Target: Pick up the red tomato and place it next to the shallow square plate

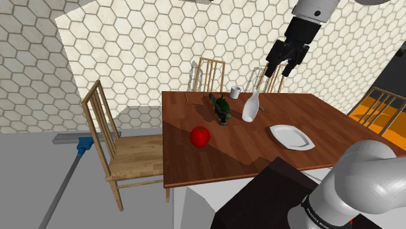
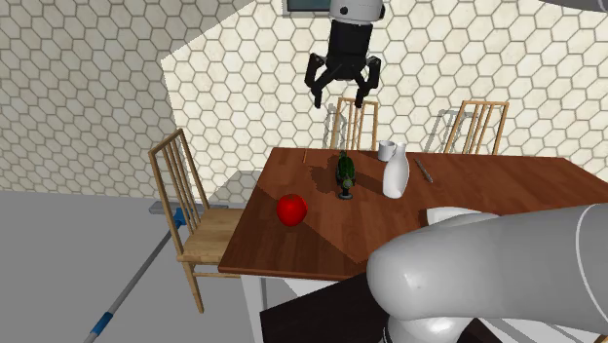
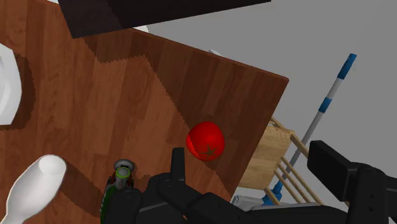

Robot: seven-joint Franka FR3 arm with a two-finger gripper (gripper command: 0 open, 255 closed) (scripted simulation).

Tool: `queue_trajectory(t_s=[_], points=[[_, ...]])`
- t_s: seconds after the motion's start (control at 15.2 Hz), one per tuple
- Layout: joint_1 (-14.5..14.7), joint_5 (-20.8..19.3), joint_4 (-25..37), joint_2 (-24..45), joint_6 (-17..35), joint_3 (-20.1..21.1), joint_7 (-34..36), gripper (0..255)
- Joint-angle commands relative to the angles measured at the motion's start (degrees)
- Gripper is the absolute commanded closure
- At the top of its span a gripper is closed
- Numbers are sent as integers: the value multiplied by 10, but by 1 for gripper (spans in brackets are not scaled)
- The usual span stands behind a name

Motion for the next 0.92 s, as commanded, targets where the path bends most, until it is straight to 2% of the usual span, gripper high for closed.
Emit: queue_trajectory(t_s=[0.0, 0.4, 0.86], points=[[0, 0, 0, 0, 0, 0, 0, 0], [-13, 12, -21, 91, 92, 29, 61, 0], [-29, 15, -13, 221, 190, 58, 132, 0]])
